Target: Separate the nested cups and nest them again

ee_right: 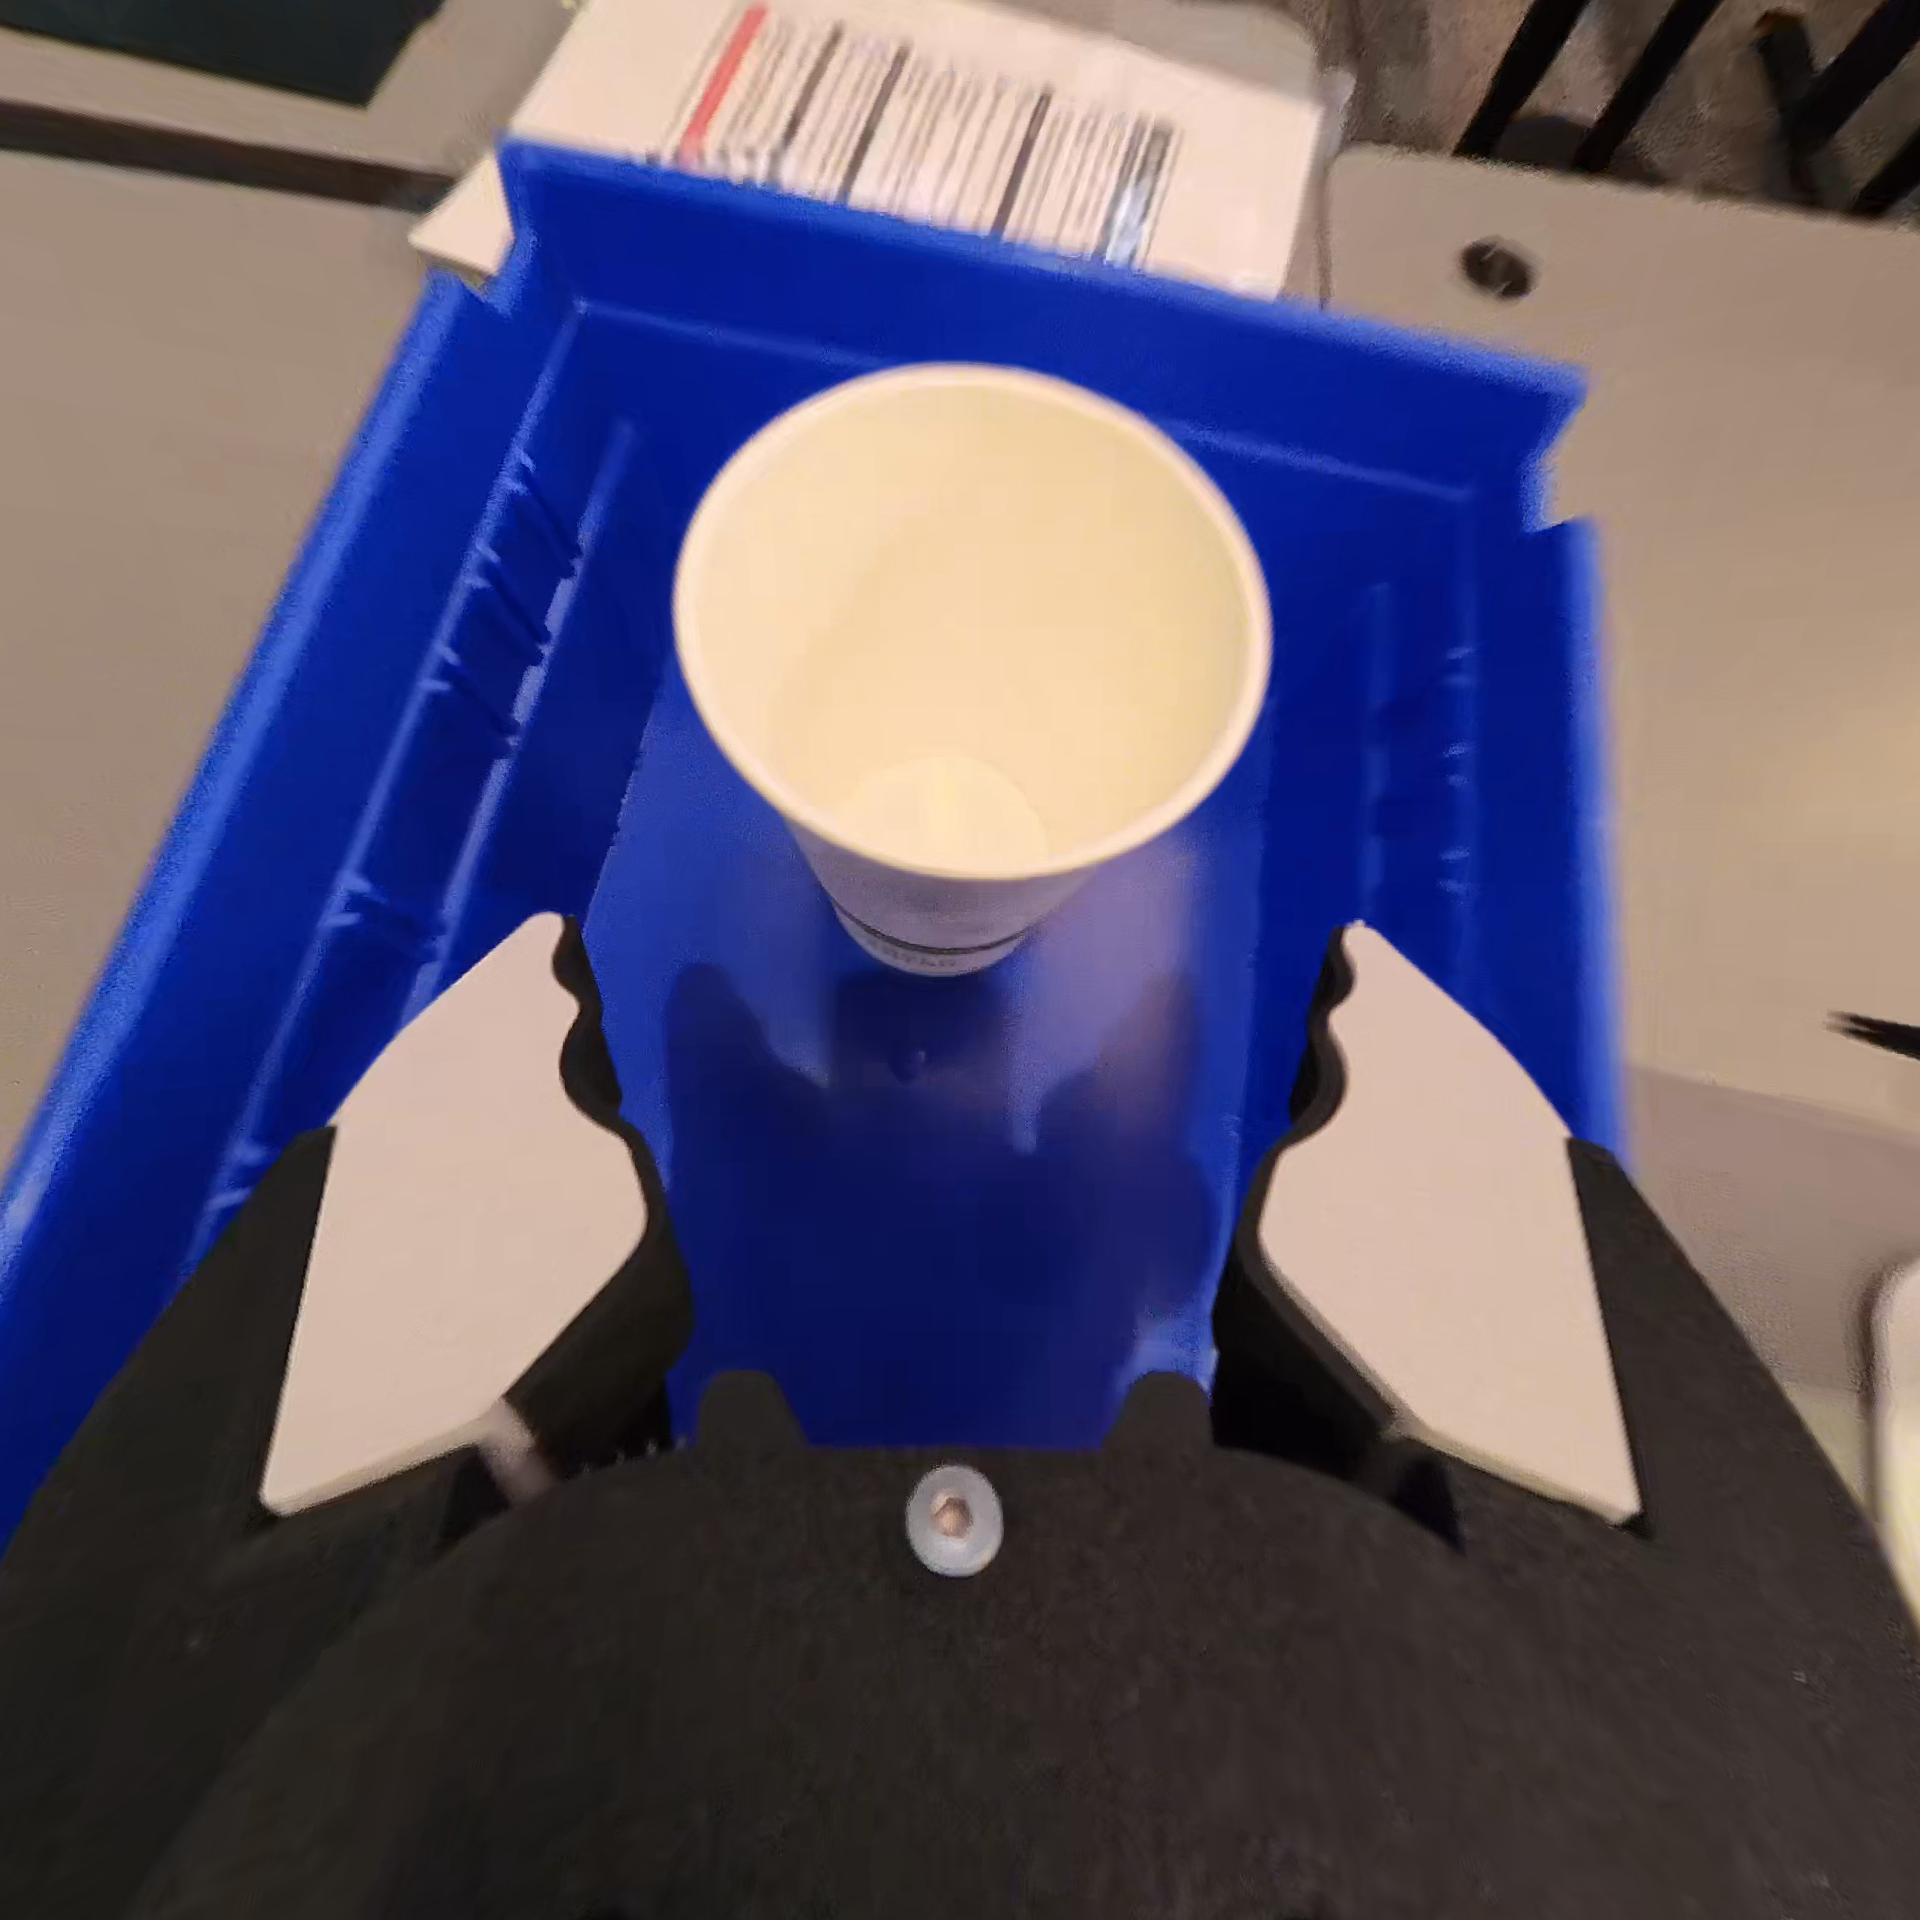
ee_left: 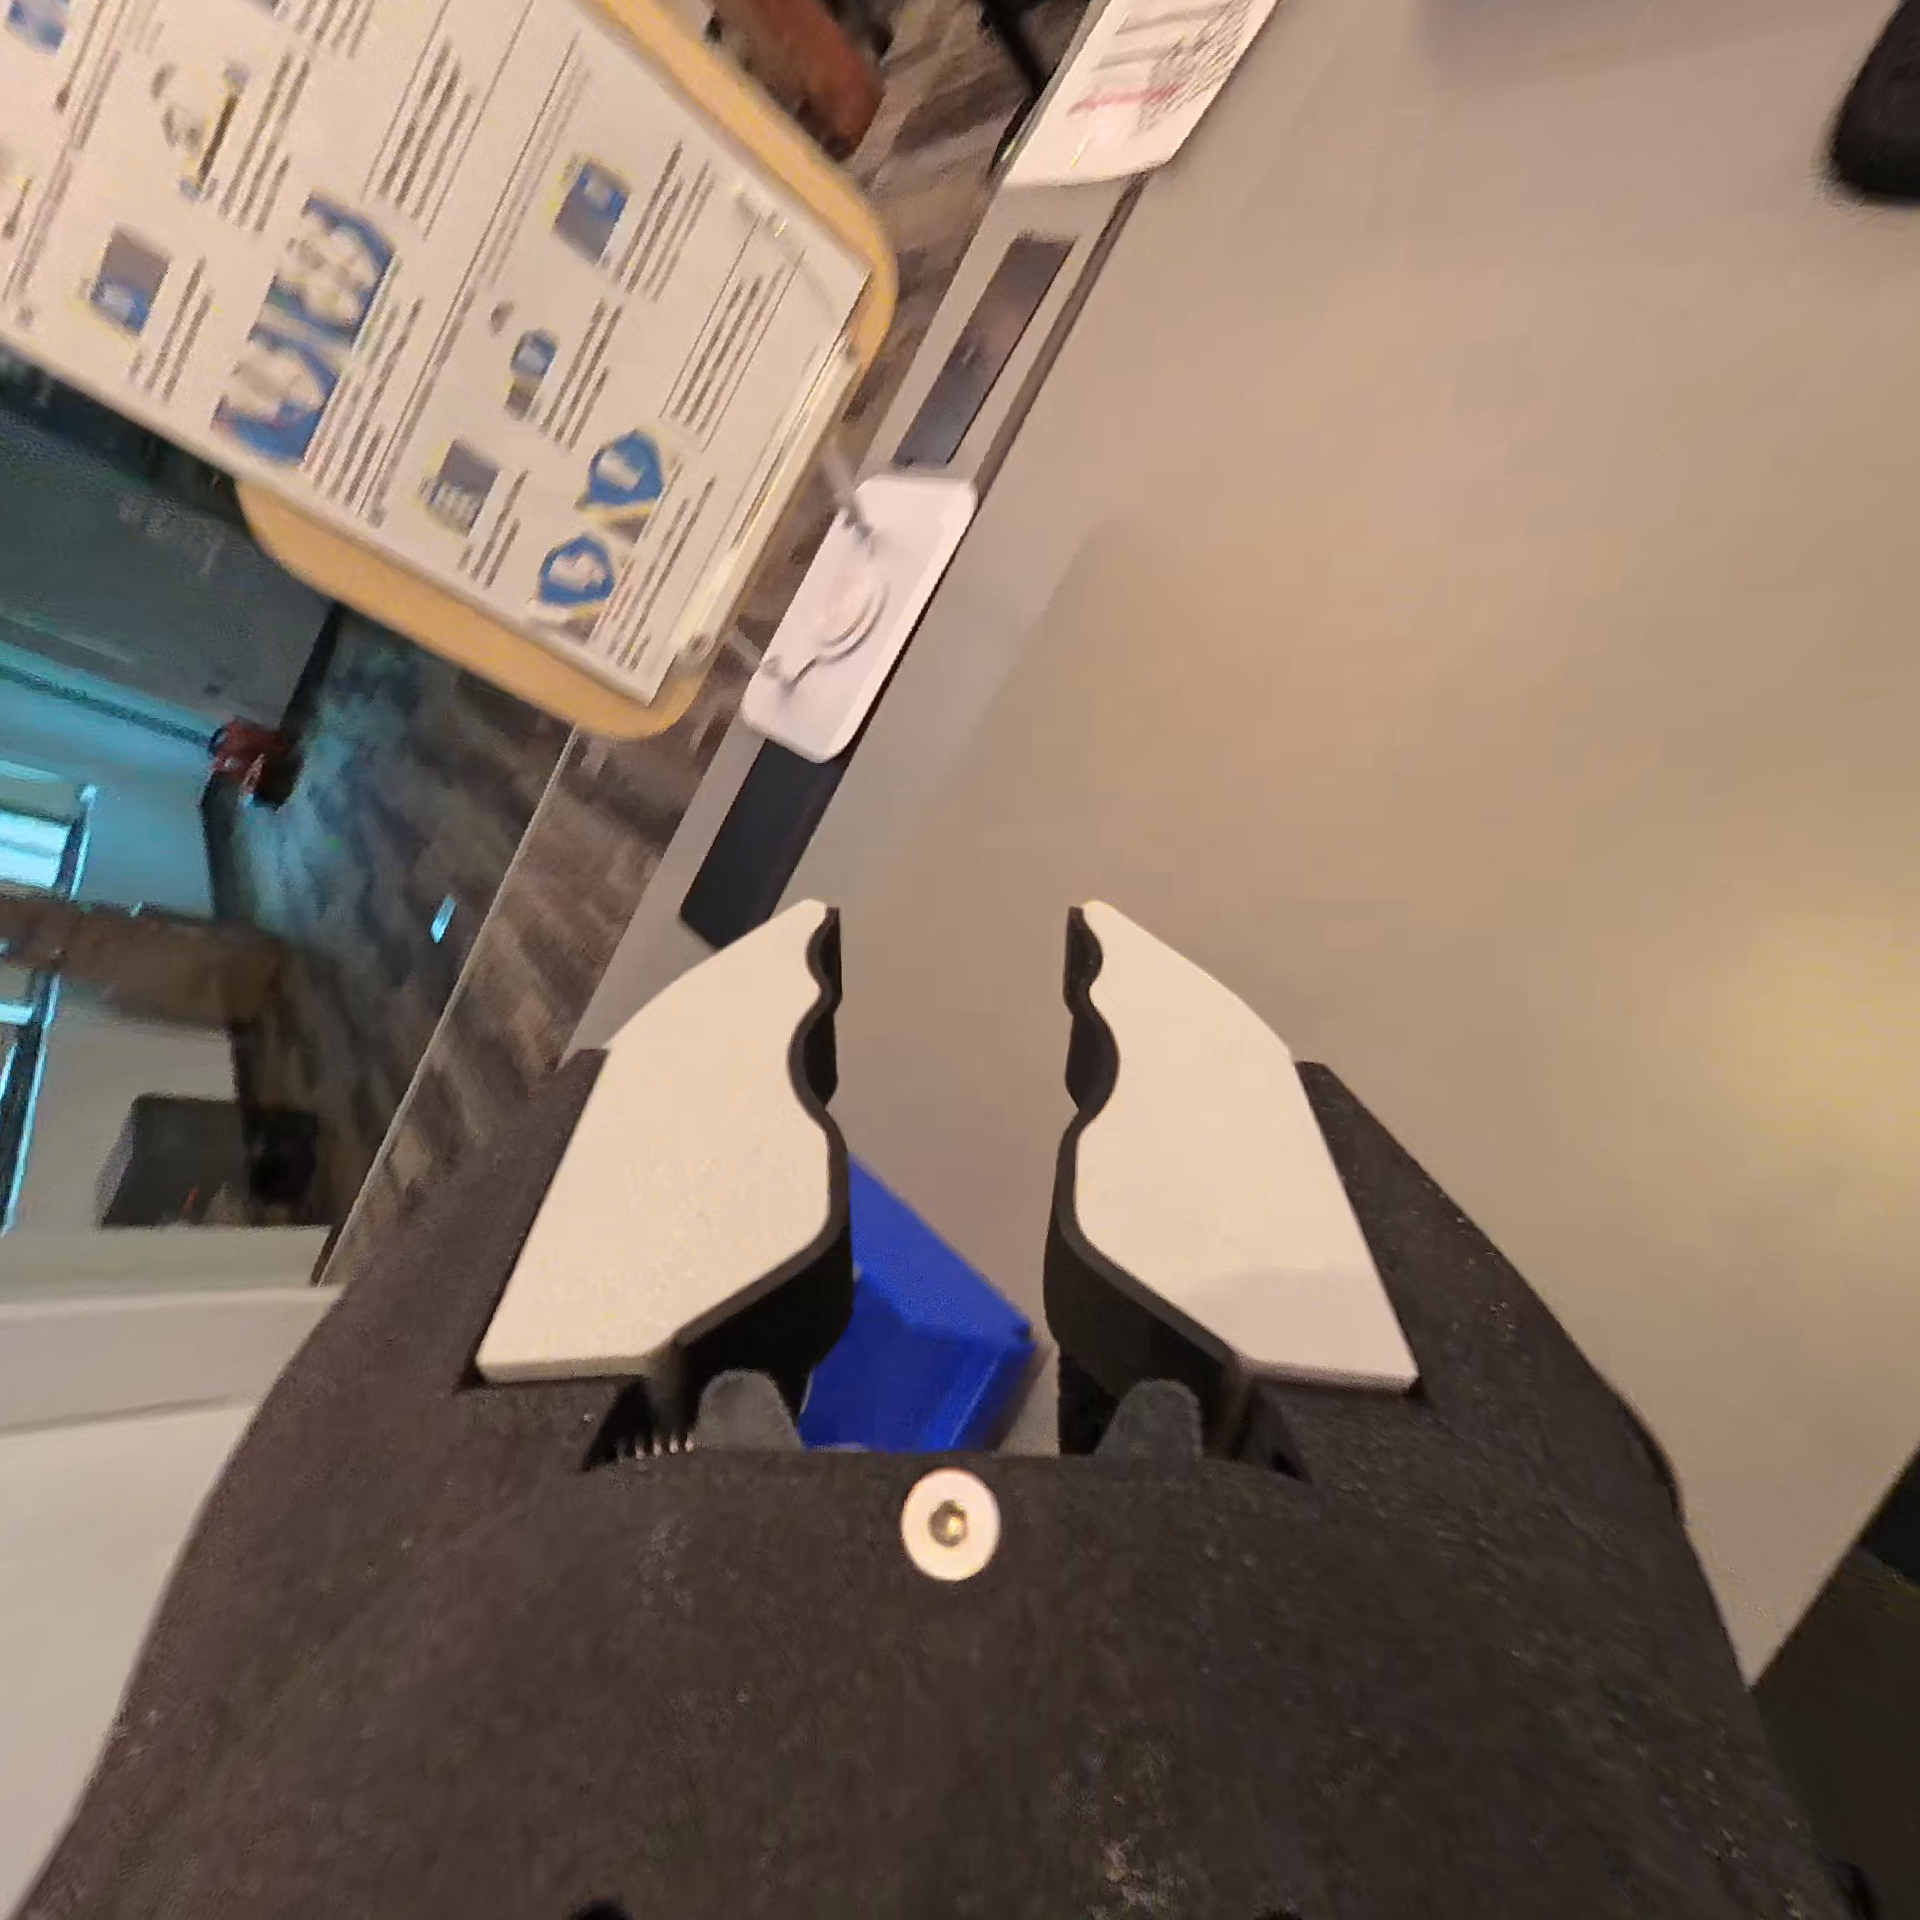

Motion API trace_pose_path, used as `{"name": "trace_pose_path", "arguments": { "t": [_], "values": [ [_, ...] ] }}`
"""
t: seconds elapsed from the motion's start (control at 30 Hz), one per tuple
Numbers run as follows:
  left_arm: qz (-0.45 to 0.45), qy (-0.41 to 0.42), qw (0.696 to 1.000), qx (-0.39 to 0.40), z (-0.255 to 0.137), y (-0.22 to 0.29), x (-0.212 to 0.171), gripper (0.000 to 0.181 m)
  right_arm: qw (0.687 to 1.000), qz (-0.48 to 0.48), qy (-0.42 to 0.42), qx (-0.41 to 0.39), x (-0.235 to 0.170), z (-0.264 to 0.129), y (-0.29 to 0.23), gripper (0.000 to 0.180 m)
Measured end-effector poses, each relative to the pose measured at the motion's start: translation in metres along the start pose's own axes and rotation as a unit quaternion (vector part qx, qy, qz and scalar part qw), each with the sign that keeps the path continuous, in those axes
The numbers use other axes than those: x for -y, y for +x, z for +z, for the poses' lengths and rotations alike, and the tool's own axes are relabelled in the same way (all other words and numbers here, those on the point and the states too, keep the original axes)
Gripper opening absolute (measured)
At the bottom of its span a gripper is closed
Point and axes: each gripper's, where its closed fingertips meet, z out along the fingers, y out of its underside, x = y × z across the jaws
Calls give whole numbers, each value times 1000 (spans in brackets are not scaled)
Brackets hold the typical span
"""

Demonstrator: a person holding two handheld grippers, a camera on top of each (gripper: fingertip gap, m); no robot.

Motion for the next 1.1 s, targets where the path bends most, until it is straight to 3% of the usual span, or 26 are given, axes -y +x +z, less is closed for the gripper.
{"name": "trace_pose_path", "arguments": {
  "t": [0.1, 0.23, 0.33, 0.47, 0.67, 0.8, 0.93, 1.1],
  "values": [
    [-21, -69, 997, 33, -5, -36, -50, 39, 998, 0, 51, -28, 31, -51, 4, 124],
    [-55, -194, 979, 7, -5, -57, -137, 43, 985, -25, 173, -13, 95, -128, -28, 110],
    [-66, -269, 961, -1, -2, -66, -195, 48, 963, -89, 241, 80, 136, -169, -97, 107],
    [-106, -348, 931, 19, 1, -87, -252, 48, 920, -177, 271, 222, 161, -201, -197, 107],
    [-170, -413, 894, 27, 13, -99, -295, 28, 876, -250, 305, 277, 179, -206, -274, 106],
    [-212, -442, 871, 15, 22, -93, -313, 28, 854, -251, 317, 327, 176, -193, -301, 104],
    [-226, -466, 855, -1, 28, -84, -330, 28, 862, -272, 271, 330, 167, -169, -312, 104],
    [-226, -479, 848, -9, 32, -79, -344, 9, 873, -289, 231, 319, 159, -146, -315, 104]
  ]
}}
